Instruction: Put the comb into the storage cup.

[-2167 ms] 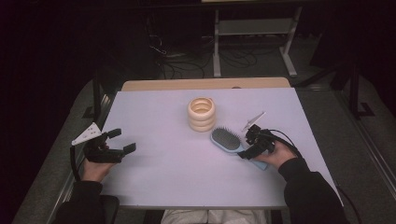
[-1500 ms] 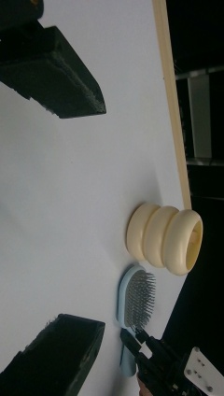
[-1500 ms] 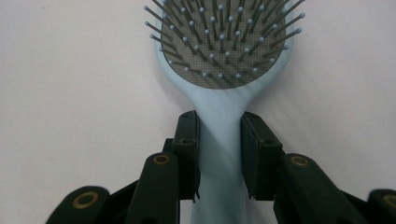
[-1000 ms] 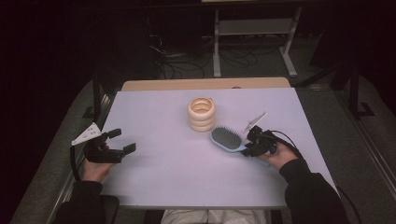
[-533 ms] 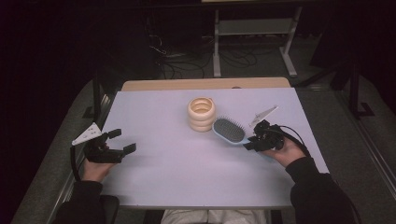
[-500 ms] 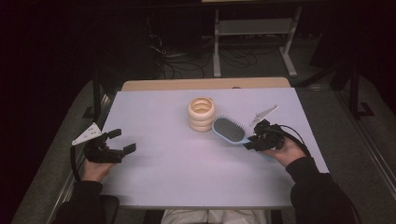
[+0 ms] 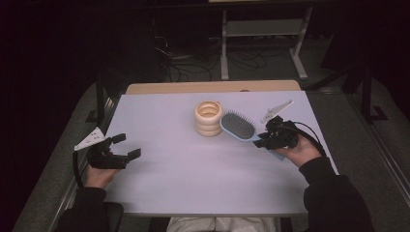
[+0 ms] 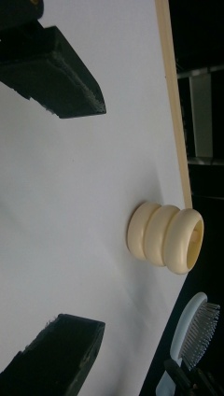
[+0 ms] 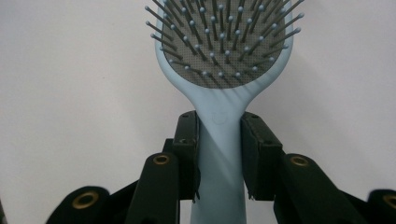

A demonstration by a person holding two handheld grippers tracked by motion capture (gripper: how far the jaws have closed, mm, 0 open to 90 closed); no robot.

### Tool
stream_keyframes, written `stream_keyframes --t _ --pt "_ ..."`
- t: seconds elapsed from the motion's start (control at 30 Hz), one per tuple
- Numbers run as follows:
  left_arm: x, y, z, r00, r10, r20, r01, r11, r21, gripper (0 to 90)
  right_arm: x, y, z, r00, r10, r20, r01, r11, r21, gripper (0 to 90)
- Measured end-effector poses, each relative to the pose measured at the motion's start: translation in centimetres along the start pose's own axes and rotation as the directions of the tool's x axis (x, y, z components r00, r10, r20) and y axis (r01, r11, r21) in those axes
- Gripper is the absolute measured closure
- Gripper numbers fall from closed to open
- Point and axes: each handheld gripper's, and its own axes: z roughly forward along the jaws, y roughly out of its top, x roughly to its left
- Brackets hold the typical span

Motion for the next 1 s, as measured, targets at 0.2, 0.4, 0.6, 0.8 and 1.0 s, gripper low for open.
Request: stream_keyframes --t 0.2,0.4,0.6,0.8,1.0 --pt "0.0 0.1 -0.1 1.0000 -0.002 -0.004 0.002 1.0000 -0.004 0.0 0.0 0.8 -1.1 0.9998 -0.015 0.011 0.015 1.000 -0.018 68.5" --pt "0.0 0.2 0.2 1.0000 0.000 -0.008 0.001 1.0000 0.005 0.0 0.1 1.5 -1.9 0.9994 -0.032 0.014 0.032 0.999 -0.018 68.5" --pt "-0.2 0.4 0.5 0.9999 0.016 -0.004 -0.016 0.9996 0.023 0.0 0.3 2.4 -2.3 0.9991 -0.041 0.012 0.041 0.999 -0.030 68.5" --pt "-0.1 0.6 0.5 0.9998 0.018 -0.002 -0.018 0.9995 0.025 0.0 0.6 3.4 -2.9 0.9982 -0.059 0.012 0.059 0.997 -0.042 68.5" --pt "-0.1 1.2 0.5 0.9997 0.023 0.002 -0.023 0.9996 0.015 0.0 1.0 5.0 -3.7 0.9960 -0.085 0.025 0.087 0.995 -0.049 68.5"
